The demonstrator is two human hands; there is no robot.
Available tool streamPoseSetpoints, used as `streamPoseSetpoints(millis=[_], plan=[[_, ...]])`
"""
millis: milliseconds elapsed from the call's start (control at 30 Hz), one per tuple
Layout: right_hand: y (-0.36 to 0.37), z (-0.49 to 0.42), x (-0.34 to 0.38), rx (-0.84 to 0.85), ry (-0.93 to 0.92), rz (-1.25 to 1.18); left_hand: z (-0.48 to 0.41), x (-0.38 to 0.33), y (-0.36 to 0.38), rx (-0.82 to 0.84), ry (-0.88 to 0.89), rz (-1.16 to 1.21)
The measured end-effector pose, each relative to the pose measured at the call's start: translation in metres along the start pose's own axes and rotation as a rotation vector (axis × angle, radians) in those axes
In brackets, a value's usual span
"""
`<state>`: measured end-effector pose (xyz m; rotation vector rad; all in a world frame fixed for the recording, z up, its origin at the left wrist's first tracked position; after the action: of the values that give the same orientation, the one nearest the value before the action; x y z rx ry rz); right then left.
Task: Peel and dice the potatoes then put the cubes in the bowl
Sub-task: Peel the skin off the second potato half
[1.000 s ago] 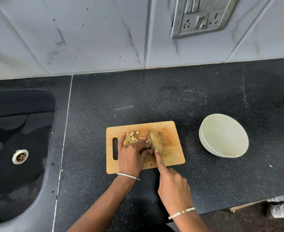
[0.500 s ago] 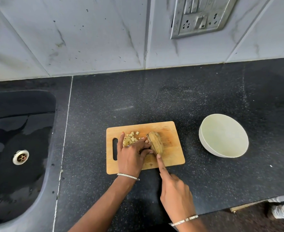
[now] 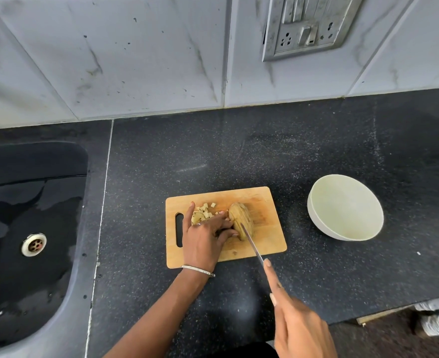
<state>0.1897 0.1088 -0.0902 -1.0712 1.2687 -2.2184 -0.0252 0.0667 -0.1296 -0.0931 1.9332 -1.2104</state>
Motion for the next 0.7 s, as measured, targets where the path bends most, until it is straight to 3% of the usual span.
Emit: streamPoseSetpoints(millis=[233,500,700], plan=[[0.012,-0.031,0.020,-0.023,-0.083,0.045,0.002,-0.003,-0.001,-0.002,-0.004,-0.048],[0.016,-0.033,0.023,0.000,-0.011,0.197,0.003,-0.008,-0.001,0.011,0.013,-0.088],[0.015,-0.036,0.020,0.035,-0.018,0.148,0.002,-0.012,-0.005,-0.008,0.025,-0.085]])
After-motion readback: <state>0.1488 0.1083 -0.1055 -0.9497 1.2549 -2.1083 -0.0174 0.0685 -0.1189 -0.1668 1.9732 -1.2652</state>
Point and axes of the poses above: each hand's wrist, its own z-axis away from the middle knuckle, its own y-axis out of the palm, x = y × z, the point moved 7 cm from there along -z, towards the middle knuckle, and after that the axes turned 8 degrees about x, right-handed, at the moved point
